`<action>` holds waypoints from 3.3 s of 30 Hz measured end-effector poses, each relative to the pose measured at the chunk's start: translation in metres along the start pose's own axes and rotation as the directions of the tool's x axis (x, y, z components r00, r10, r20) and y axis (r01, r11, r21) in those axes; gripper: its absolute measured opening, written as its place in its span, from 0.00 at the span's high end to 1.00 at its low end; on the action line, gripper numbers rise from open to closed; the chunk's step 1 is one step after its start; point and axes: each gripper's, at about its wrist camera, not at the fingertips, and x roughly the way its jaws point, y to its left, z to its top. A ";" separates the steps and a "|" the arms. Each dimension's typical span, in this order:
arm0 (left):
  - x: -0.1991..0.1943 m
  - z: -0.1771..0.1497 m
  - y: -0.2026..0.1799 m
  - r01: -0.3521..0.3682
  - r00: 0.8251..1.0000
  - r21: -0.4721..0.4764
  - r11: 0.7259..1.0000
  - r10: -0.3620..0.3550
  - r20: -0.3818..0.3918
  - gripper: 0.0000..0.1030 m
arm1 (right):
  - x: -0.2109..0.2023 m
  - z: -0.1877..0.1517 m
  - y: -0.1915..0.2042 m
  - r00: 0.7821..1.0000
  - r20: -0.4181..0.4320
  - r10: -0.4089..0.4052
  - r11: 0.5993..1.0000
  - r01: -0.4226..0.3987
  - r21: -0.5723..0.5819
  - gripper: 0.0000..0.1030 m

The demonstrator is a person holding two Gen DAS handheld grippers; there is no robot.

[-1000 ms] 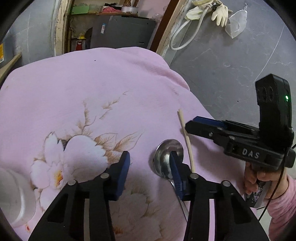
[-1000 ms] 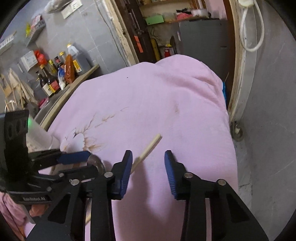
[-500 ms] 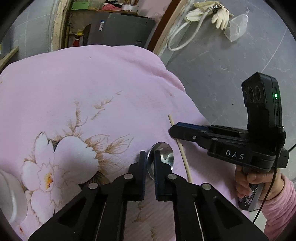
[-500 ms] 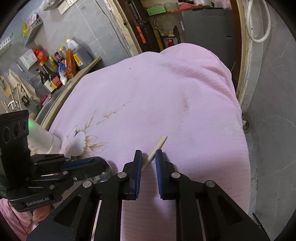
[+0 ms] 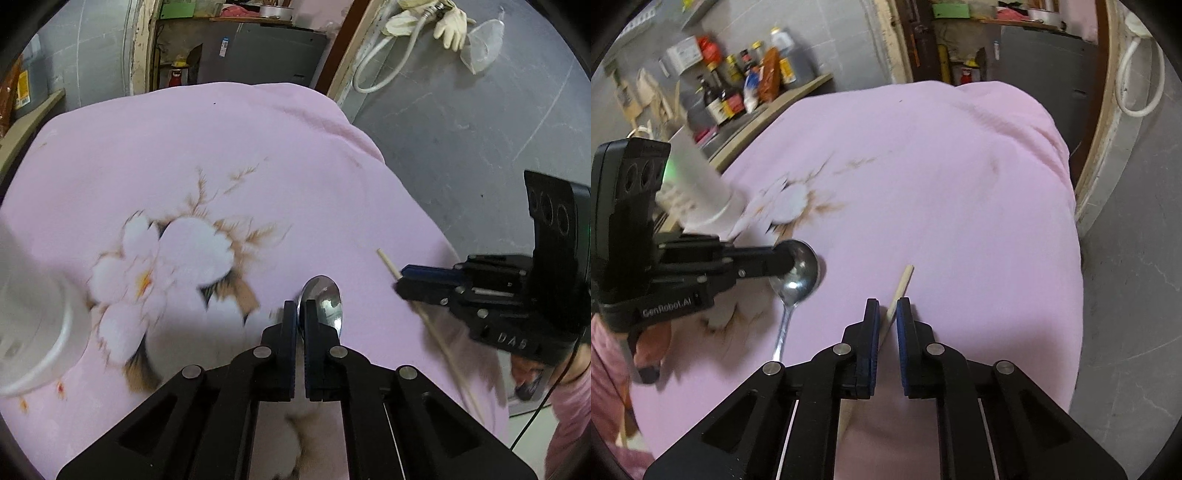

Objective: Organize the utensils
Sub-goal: 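Grasp the metal spoon with the left tool while the right tool grasps the chopstick, then lift the spoon and chopstick over the white holder and lower them in, then open the left tool to drop the spoon while the right tool releases the chopstick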

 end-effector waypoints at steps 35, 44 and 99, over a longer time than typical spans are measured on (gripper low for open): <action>-0.147 -0.032 -0.044 -0.411 0.795 -0.005 0.911 0.362 0.486 0.99 | -0.108 -0.028 0.119 0.611 0.791 0.046 0.986 0.097 -0.132 0.97; -0.214 -0.040 -0.008 -0.582 0.610 -0.141 0.801 0.544 0.576 0.99 | -0.117 0.024 0.164 0.436 0.865 0.248 0.967 -0.056 -0.249 0.97; -0.191 -0.038 0.130 -0.651 0.472 -0.410 0.638 0.764 0.440 0.98 | -0.006 0.090 0.217 0.468 0.831 0.301 0.953 -0.113 -0.282 0.96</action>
